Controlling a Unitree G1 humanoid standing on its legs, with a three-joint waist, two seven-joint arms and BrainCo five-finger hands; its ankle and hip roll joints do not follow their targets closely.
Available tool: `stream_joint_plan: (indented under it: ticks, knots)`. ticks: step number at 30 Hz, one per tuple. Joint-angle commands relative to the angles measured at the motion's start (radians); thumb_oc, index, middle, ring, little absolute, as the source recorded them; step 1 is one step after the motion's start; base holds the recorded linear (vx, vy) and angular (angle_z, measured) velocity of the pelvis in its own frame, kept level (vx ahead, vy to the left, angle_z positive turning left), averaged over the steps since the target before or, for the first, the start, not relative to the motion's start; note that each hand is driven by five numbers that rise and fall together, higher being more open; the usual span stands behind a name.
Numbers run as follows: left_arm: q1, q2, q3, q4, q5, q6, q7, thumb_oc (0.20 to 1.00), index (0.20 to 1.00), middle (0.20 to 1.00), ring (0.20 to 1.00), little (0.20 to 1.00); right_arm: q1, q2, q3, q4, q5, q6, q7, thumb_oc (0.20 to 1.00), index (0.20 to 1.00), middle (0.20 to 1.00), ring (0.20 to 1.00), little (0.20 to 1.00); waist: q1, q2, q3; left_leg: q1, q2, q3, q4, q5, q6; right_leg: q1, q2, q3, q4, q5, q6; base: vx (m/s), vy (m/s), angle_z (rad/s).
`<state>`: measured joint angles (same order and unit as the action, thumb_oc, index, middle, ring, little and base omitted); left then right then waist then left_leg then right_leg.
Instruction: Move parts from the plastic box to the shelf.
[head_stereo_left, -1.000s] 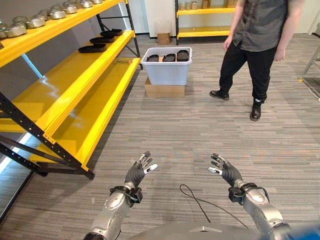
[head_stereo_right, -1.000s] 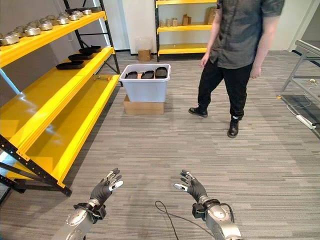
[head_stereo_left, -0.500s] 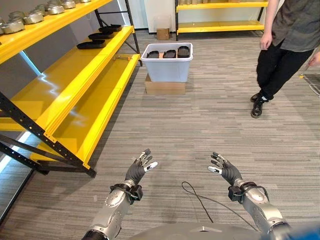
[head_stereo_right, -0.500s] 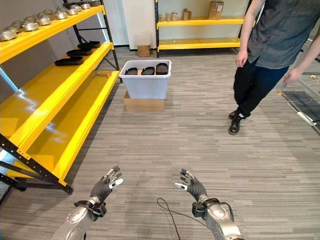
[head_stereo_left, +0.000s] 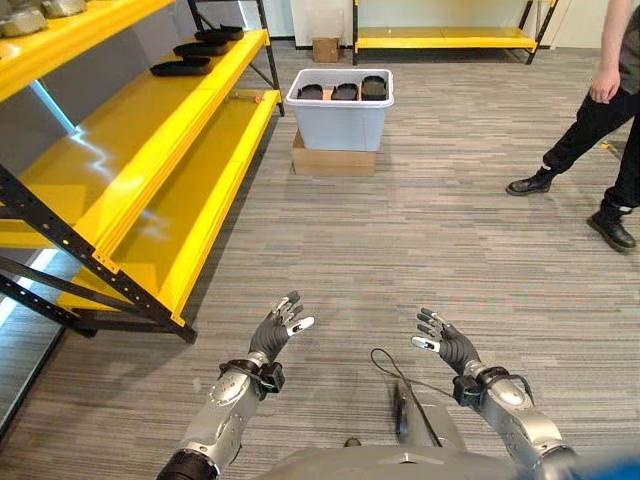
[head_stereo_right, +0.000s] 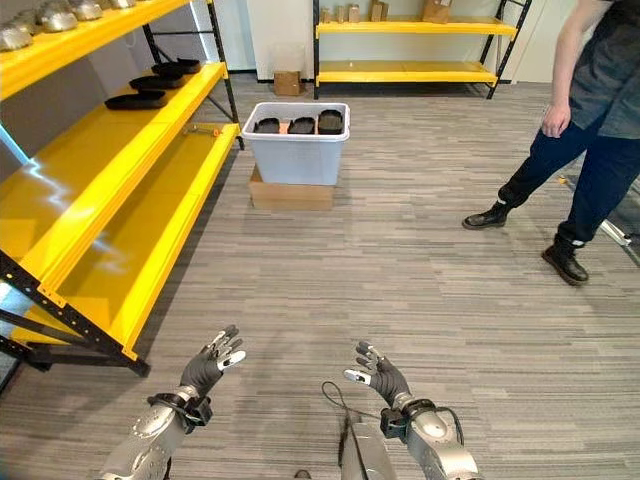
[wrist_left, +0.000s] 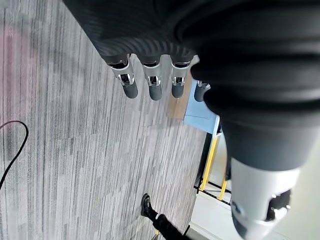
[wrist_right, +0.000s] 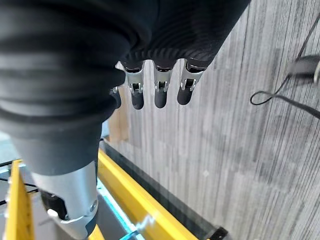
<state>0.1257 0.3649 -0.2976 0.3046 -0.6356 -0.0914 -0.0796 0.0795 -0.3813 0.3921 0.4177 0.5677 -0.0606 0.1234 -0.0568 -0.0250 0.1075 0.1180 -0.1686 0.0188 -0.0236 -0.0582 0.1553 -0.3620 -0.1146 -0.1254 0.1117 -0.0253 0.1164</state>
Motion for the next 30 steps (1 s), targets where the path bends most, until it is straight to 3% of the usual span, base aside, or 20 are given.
stream_joint_plan:
  ticks: [1,3,6,8,13,17,22,24,26,27,28,30]
  knots:
    - [-0.021,-0.005,0.029,-0.039,0.036,-0.050,0.003,1.000,1.000,1.000,1.000,1.000,-0.069,0.007,-0.002,-0.020,0.018,-0.047,-0.003,1.000,1.000,1.000,1.000,1.000,-0.014,0.005,-0.016,0.099,0.059,-0.036,0.007,-0.130,-0.068,0.085,0.033,0.049,-0.103,0.205,0.028,0.21,-0.113,0.38]
    - [-0.029,-0.017,0.022,-0.025,0.048,-0.054,0.008,1.000,1.000,1.000,1.000,1.000,-0.066,0.004,-0.008,-0.016,0.023,-0.050,-0.005,1.000,1.000,1.000,1.000,1.000,-0.017,0.001,-0.042,0.121,0.071,-0.050,0.006,-0.155,-0.077,0.107,0.044,0.064,-0.112,0.215,0.013,0.28,-0.146,0.35]
    - [-0.045,-0.029,0.013,-0.017,0.036,-0.056,0.012,1.000,1.000,1.000,1.000,1.000,-0.073,-0.010,-0.015,-0.021,0.030,-0.054,-0.006,1.000,1.000,1.000,1.000,1.000,-0.024,0.011,-0.071,0.128,0.100,-0.056,0.026,-0.176,-0.090,0.114,0.061,0.033,-0.103,0.213,0.001,0.33,-0.177,0.33]
    - [-0.056,-0.033,0.009,-0.013,0.013,-0.059,0.016,1.000,1.000,1.000,1.000,1.000,-0.085,-0.016,-0.020,-0.015,0.026,-0.059,-0.011,1.000,1.000,1.000,1.000,1.000,-0.026,0.018,-0.078,0.134,0.127,-0.056,0.042,-0.179,-0.105,0.104,0.075,0.012,-0.066,0.181,-0.011,0.23,-0.140,0.17]
    - [-0.071,-0.038,-0.003,-0.015,-0.002,-0.067,0.027,1.000,1.000,1.000,1.000,1.000,-0.088,-0.026,-0.033,-0.018,0.032,-0.068,-0.016,1.000,1.000,1.000,1.000,1.000,-0.041,0.030,-0.089,0.141,0.191,-0.055,0.090,-0.133,-0.156,0.123,0.118,-0.012,-0.034,0.119,-0.044,0.24,-0.167,0.20]
    - [-0.068,-0.042,-0.002,-0.019,-0.016,-0.066,0.032,1.000,1.000,1.000,1.000,1.000,-0.080,-0.048,-0.038,-0.045,0.028,-0.072,-0.012,1.000,1.000,1.000,1.000,1.000,-0.038,0.031,-0.090,0.110,0.215,-0.061,0.206,-0.049,-0.189,0.157,0.157,-0.005,-0.034,0.079,-0.073,0.21,-0.166,-0.08]
    - [-0.064,-0.028,0.001,-0.033,-0.015,-0.058,0.030,1.000,1.000,1.000,1.000,1.000,-0.048,-0.060,-0.072,-0.048,0.042,-0.078,-0.023,1.000,1.000,1.000,1.000,1.000,-0.019,-0.007,-0.047,-0.086,0.223,-0.060,0.647,0.170,-0.232,0.281,0.169,0.016,-0.081,0.038,-0.136,0.14,-0.171,-0.09]
    - [-0.058,-0.026,0.003,-0.043,-0.011,-0.058,0.032,1.000,1.000,1.000,1.000,1.000,-0.040,-0.062,-0.077,-0.057,0.044,-0.079,-0.025,1.000,1.000,1.000,1.000,1.000,-0.004,-0.022,-0.020,-0.134,0.210,-0.049,0.690,0.153,-0.212,0.320,0.163,0.031,-0.090,0.025,-0.143,0.11,-0.085,0.06]
    - [-0.056,-0.031,0.004,-0.036,-0.007,-0.057,0.036,1.000,1.000,1.000,1.000,1.000,-0.040,-0.064,-0.079,-0.054,0.036,-0.083,-0.031,1.000,1.000,1.000,1.000,1.000,0.016,-0.040,0.004,-0.270,0.165,-0.015,0.663,0.049,-0.180,0.354,0.140,0.036,-0.098,0.023,-0.130,0.08,-0.020,-0.03]
    - [-0.057,-0.031,0.004,-0.036,-0.007,-0.057,0.036,1.000,1.000,1.000,1.000,1.000,-0.041,-0.063,-0.079,-0.054,0.036,-0.084,-0.031,1.000,1.000,1.000,1.000,1.000,0.015,-0.041,0.001,-0.273,0.163,-0.015,0.661,0.051,-0.179,0.351,0.138,0.036,-0.098,0.024,-0.129,0.13,0.015,0.18]
    - [-0.051,-0.031,0.002,-0.031,-0.013,-0.061,0.035,1.000,1.000,1.000,1.000,1.000,-0.041,-0.065,-0.077,-0.057,0.040,-0.087,-0.033,1.000,1.000,1.000,1.000,1.000,0.022,-0.056,0.007,-0.317,0.171,0.025,0.542,-0.007,-0.153,0.376,0.123,0.047,-0.107,0.018,-0.115,0.17,0.040,0.09]
    - [-0.048,-0.028,-0.001,-0.032,-0.014,-0.064,0.034,1.000,1.000,1.000,1.000,1.000,-0.037,-0.066,-0.076,-0.055,0.036,-0.089,-0.031,1.000,1.000,1.000,1.000,1.000,0.027,-0.061,0.008,-0.343,0.172,0.034,0.464,-0.010,-0.149,0.385,0.120,0.055,-0.108,0.011,-0.110,0.19,0.048,-0.12]
